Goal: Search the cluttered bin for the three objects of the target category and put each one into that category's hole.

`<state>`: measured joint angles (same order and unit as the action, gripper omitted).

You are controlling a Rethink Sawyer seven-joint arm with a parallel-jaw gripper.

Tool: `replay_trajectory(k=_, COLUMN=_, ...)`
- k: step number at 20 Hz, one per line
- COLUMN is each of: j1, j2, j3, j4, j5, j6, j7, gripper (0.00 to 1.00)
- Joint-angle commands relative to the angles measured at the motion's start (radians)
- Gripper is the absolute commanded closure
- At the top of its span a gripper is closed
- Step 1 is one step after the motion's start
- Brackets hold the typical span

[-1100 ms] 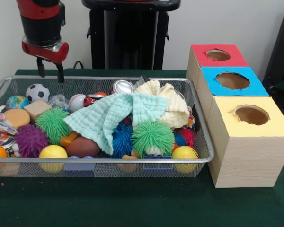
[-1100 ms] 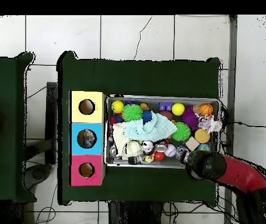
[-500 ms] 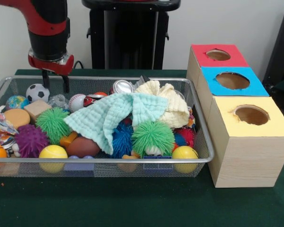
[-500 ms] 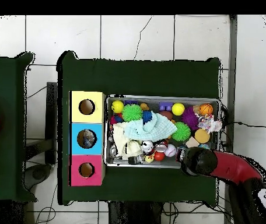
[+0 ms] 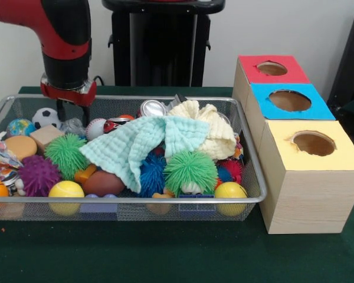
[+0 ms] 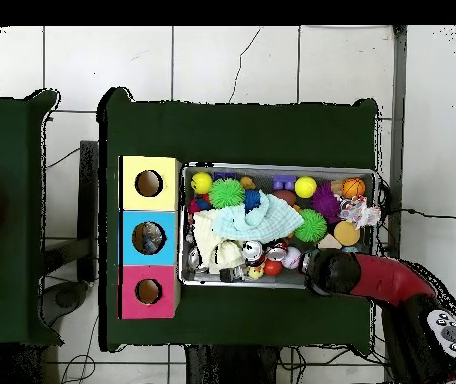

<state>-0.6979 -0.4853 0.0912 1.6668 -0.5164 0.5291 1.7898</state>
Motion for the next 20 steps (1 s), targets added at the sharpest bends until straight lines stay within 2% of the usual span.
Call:
replay_trajectory(k=1, j1=0.035, j2=0.131, j3=0.019, j4=-0.121, j5=-0.067, j6=-0.165, j7=0.072, gripper=0.0)
replay_trajectory(k=6, j1=0.065, j2=0.152, j3=-0.015, j4=-0.133, j5=-0.073, j6=-0.221, j7=0.111, gripper=0.0)
replay_trajectory(k=7, j1=0.089, j2=0.161, j3=-0.043, j4=-0.142, j5=-0.075, j6=-0.254, j7=0.149, gripper=0.0)
replay_trajectory(k=11, j1=0.11, j2=0.174, j3=-0.077, j4=-0.128, j5=-0.03, j6=-0.32, j7=0.213, gripper=0.0)
replay_trajectory(k=13, j1=0.107, j2=0.157, j3=-0.071, j4=-0.106, j5=-0.026, j6=-0.367, j7=0.199, gripper=0.0)
replay_trajectory(k=16, j1=0.085, j2=0.129, j3=-0.039, j4=-0.07, j5=-0.007, j6=-0.373, j7=0.166, gripper=0.0)
replay_trajectory(k=20, j1=0.043, j2=0.112, j3=0.02, j4=-0.041, j5=0.008, j6=-0.329, j7=0.102, gripper=0.0)
